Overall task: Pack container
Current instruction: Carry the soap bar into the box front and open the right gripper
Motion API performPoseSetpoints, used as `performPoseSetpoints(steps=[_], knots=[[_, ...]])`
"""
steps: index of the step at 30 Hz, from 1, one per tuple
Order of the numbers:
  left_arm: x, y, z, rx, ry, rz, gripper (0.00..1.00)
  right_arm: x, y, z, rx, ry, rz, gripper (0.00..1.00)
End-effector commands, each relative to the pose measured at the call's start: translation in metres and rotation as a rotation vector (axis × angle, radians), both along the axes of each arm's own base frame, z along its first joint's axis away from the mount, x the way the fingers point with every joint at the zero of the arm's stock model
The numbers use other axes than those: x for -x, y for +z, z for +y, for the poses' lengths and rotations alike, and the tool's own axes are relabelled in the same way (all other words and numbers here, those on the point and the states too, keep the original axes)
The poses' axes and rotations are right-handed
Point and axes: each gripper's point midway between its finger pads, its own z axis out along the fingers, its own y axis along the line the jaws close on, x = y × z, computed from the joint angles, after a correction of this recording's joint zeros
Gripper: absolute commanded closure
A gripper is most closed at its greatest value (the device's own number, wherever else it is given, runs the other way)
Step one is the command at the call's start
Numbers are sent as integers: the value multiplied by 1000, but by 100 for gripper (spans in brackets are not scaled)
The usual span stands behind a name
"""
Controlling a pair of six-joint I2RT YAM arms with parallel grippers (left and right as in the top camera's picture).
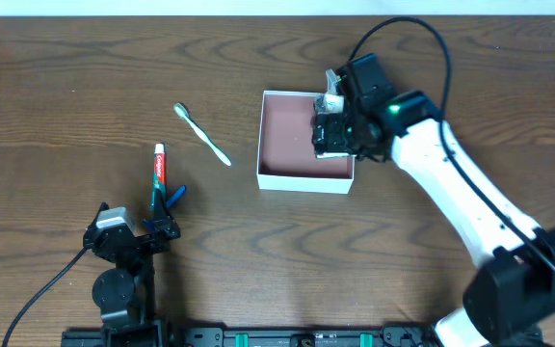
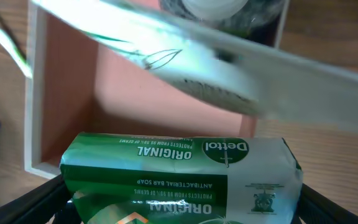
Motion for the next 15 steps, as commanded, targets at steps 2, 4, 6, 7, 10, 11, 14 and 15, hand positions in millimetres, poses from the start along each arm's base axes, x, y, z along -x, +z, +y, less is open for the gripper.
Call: performPoseSetpoints(steps=[2, 4, 6, 7, 10, 11, 14, 15], knots=[[1, -15, -1, -4, -7, 49, 2, 3, -18, 5, 27, -21, 36, 18], [1, -15, -1, -3, -7, 48, 2, 2, -23, 5, 36, -23, 42, 18], [1, -15, -1, -3, -7, 48, 2, 2, -24, 5, 36, -23, 43, 18], [1, -15, -1, -3, -7, 48, 2, 2, -24, 5, 35, -23, 42, 18], [1, -15, -1, -3, -6, 48, 2, 1, -23, 6, 33, -22, 38, 13], [1, -15, -1, -3, -7, 48, 2, 1, -23, 6, 33, -22, 38, 11], [1, -15, -1, -3, -7, 48, 2, 1, -23, 6, 34, -22, 39, 5], [1, -15, -1, -3, -7, 48, 2, 1, -23, 6, 33, -22, 40, 4]])
